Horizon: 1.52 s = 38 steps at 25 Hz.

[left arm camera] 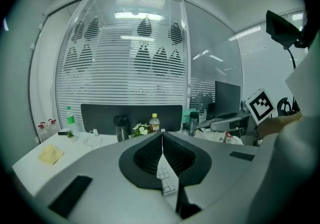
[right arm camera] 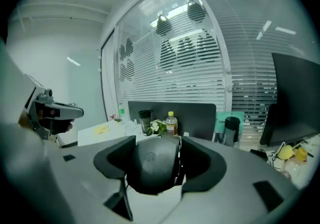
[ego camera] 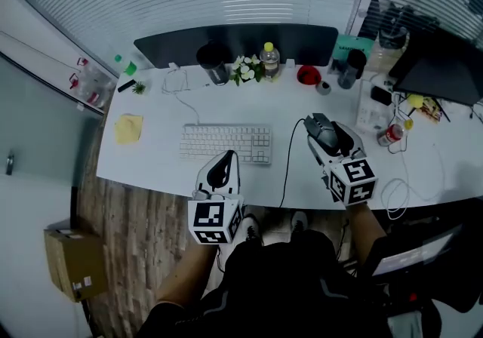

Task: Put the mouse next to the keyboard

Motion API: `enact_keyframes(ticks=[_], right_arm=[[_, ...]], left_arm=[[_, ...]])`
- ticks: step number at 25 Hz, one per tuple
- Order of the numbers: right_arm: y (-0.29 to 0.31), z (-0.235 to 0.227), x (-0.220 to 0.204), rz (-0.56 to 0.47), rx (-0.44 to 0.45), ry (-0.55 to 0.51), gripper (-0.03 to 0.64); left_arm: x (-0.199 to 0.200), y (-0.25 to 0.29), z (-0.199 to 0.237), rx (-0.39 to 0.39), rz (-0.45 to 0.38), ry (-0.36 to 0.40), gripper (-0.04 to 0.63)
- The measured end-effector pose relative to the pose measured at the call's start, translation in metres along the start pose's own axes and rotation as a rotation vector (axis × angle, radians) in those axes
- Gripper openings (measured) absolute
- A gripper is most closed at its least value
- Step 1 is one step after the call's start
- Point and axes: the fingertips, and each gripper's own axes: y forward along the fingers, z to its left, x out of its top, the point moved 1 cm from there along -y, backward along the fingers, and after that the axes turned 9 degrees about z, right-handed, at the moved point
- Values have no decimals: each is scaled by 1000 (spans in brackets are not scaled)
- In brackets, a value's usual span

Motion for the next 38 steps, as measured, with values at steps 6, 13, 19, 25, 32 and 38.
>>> enact_keyframes(ticks=[6, 13, 19, 25, 32, 38], right_arm=[[41, -6, -32, 71, 21, 11, 284], [84, -13, -73, 165, 27, 29, 284], [111, -20, -109, 241, 13, 55, 284], [130, -25, -141, 291, -16, 75, 284], [138, -31, -161, 289, -31, 86, 284], [141, -29, -183, 311, -24, 126, 284]], left_arm=[[-23, 17, 8, 42, 46, -26, 31], [-43, 32, 11, 50, 95, -34, 31], [-63, 43, 7, 45, 155, -31, 31], [-76, 46, 14, 56, 186, -39, 31], [-79, 45, 18, 64, 207, -21, 31], [-82, 44, 20, 74, 211, -35, 31]])
